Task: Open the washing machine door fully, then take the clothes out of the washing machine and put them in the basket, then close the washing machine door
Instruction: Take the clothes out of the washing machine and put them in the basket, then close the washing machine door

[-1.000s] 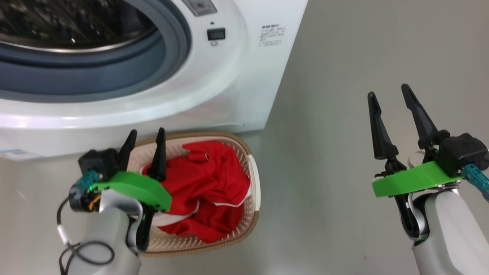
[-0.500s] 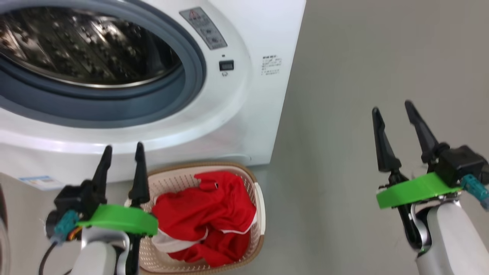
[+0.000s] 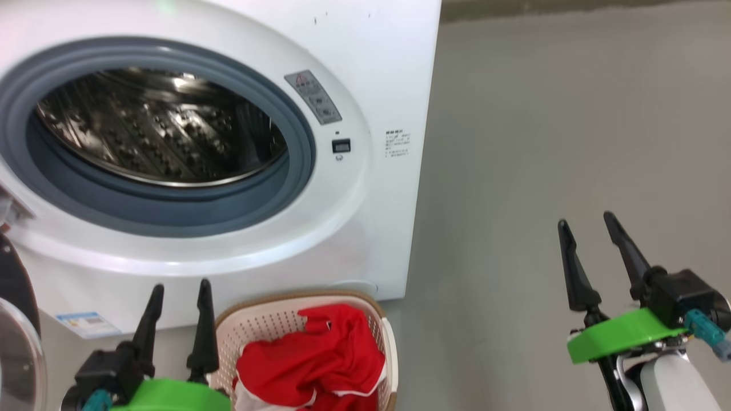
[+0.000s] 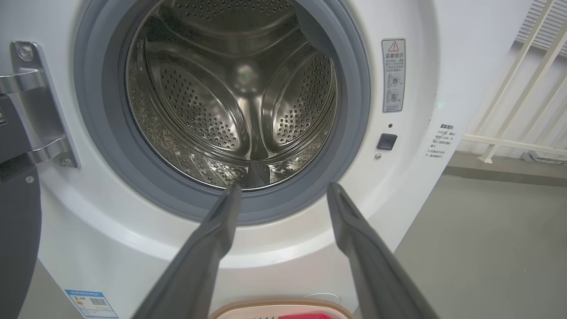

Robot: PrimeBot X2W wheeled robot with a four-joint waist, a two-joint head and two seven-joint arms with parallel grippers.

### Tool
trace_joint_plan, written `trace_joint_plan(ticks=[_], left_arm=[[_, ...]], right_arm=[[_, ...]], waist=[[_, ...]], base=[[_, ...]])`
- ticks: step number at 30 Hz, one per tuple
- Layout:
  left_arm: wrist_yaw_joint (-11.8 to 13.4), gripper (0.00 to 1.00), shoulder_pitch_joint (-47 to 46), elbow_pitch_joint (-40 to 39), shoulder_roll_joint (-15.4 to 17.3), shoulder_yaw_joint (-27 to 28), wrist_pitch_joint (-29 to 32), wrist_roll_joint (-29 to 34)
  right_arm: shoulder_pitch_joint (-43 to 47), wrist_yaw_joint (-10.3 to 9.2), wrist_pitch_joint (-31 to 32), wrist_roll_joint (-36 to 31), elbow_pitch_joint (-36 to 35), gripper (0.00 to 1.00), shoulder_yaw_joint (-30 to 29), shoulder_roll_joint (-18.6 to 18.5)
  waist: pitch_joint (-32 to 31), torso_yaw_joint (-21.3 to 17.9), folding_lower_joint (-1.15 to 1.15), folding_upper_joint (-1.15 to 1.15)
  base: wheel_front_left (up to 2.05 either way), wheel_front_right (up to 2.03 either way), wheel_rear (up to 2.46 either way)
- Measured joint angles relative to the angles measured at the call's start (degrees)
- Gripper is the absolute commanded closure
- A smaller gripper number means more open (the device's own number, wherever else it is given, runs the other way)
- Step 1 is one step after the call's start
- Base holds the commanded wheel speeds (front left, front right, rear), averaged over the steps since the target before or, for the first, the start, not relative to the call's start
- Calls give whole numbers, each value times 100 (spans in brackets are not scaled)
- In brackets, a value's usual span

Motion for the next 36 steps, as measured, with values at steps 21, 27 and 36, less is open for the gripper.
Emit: trace_joint_plan(ticks=[21,27,36], left_arm=[[163,0,881,-537,191,107,156,-10],[259,0,918,-631,218,130,175,-11],[377,0,918,-664,224,51,174,0]], right_arm=[[763,-1,0,-59,-427,0,-48,25],[799,-1,0,-67,-444,0,-77,27],[799,-1,0,-68,-443,0,-92,29]], waist=[[-624,-162,0,0],[-612,-173,0,0],[-599,-127,0,0]], base=[[0,0,0],[0,0,0],[-62,62,0]])
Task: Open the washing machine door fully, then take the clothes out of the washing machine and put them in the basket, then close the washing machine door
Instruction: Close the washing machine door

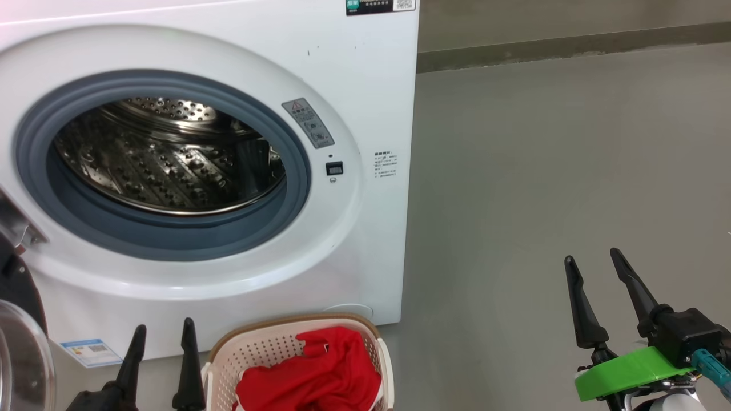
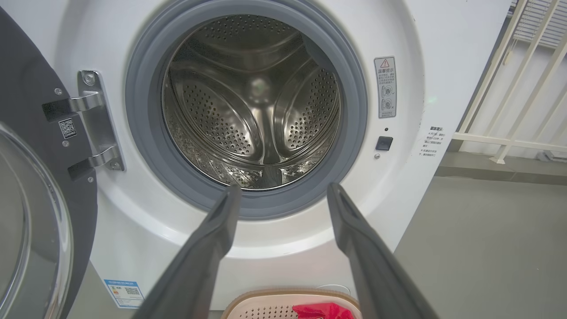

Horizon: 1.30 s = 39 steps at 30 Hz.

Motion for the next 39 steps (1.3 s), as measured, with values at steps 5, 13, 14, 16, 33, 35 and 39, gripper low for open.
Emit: trace_joint_plan(ticks=[5,13,14,16,33,35,39], left_arm=[[24,0,0,-19,1,-32,1,0],[15,0,1,-47,8,-99,44,-3],[15,0,1,-66,15,-102,43,-2],[15,0,1,-77,36,-109,42,-2],[75,0,14,-245,87,-166,18,5],[81,0,14,-290,96,-180,19,9],[102,0,13,-337,144,-208,27,19]], right_arm=[[0,0,0,1,4,0,0,0],[0,0,0,2,47,0,1,0],[0,0,0,2,55,0,0,0],[0,0,0,2,58,0,-1,0],[0,0,0,19,94,0,0,1],[-2,0,0,13,94,0,0,1],[-12,0,0,10,93,0,-14,0]], waist=[[3,10,0,0],[17,21,0,0],[19,24,0,0],[22,31,0,0],[56,137,0,0],[91,162,0,0],[138,245,0,0]], base=[[-157,157,0],[-199,199,0],[-162,162,0],[-142,142,0],[-35,35,0],[0,0,0],[0,0,0]])
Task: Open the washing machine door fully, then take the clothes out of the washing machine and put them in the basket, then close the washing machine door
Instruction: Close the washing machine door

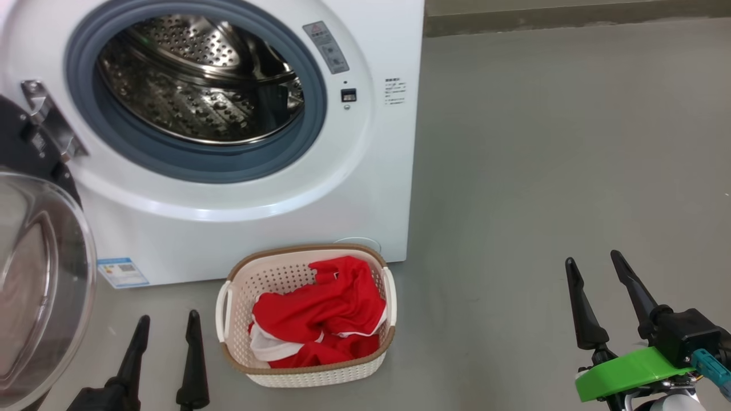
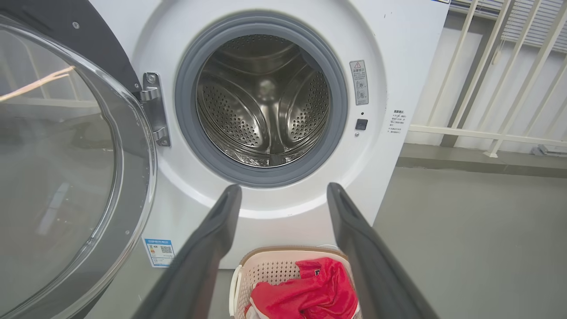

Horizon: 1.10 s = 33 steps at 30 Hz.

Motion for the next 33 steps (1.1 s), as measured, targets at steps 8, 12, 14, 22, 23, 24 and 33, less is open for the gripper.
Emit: trace_joint_plan(ticks=[8,12,14,22,23,24,33], left_arm=[[130,0,-12,-103,2,-45,-1,42],[183,0,-13,-189,2,-67,3,111],[203,0,-13,-205,2,-74,27,138],[307,0,-9,-355,47,-53,118,148],[332,0,-8,-380,51,-48,119,148],[335,0,-6,-401,58,-46,120,149],[435,0,21,-504,113,-36,182,192]], right_arm=[[-5,0,0,-52,-15,0,21,0],[-33,0,0,-52,-30,0,68,0],[-74,0,0,-52,-30,0,113,-1],[-160,0,0,-85,-20,0,240,-1],[-181,0,0,-85,-18,0,257,-1],[-204,0,0,-85,-19,0,278,-1],[-249,0,0,-101,-11,0,368,-2]], waist=[[78,315,0,0],[99,555,0,0],[98,693,0,0],[49,1287,0,0],[40,1362,0,0],[31,1437,0,0],[-38,2106,0,0]], base=[[0,0,0],[0,0,0],[0,0,0],[0,0,0],[0,0,0],[0,0,0],[0,0,0]])
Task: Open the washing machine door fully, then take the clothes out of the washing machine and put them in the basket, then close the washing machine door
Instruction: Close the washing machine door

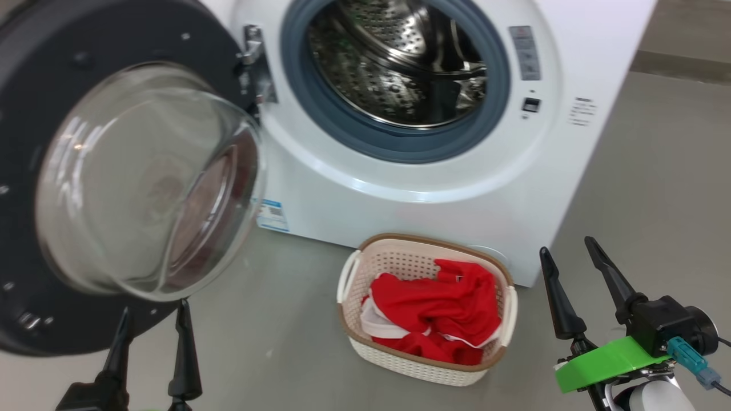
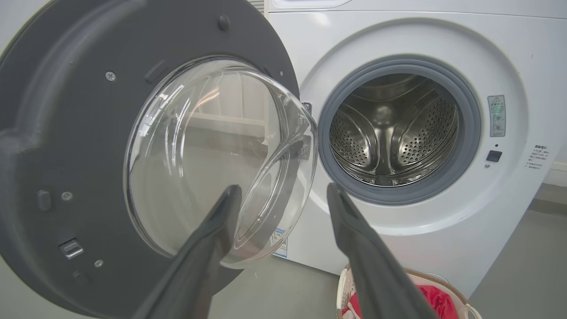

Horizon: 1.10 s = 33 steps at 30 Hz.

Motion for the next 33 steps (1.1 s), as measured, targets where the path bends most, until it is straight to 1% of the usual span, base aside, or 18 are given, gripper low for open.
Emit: trace_joint_plan(ticks=[4,5,12,16,22,23,24,30,33], left_arm=[[88,0,34,-36,40,20,45,42],[101,0,70,-58,64,21,94,42],[223,0,137,-156,102,74,163,57],[339,0,259,-244,91,160,137,54],[401,0,296,-307,91,201,93,38],[393,58,298,-318,94,196,83,38],[392,100,300,-322,98,189,83,37],[383,100,291,-396,111,296,-88,-33],[336,100,96,-478,120,512,-235,-240]], right_arm=[[-10,0,0,1,5,0,55,-1],[-10,0,0,4,4,0,78,-1],[-10,0,0,56,5,0,189,-1],[-17,0,0,59,26,0,282,0],[-73,0,0,59,93,0,315,-1],[-97,0,0,59,94,0,318,-1],[-106,0,0,59,94,0,316,-1],[-105,0,0,58,123,0,297,-2],[-105,0,0,54,124,0,283,-1]], waist=[[-34,278,-1,0],[-52,409,0,0],[-105,791,0,0],[-97,876,0,0],[-95,878,0,0],[-98,875,0,0],[-101,871,0,0],[-99,858,0,0],[-77,855,0,0]], base=[[0,0,0],[0,0,0],[0,0,0],[0,0,0],[0,0,0],[0,0,0],[0,0,0],[0,0,0],[0,0,0]])
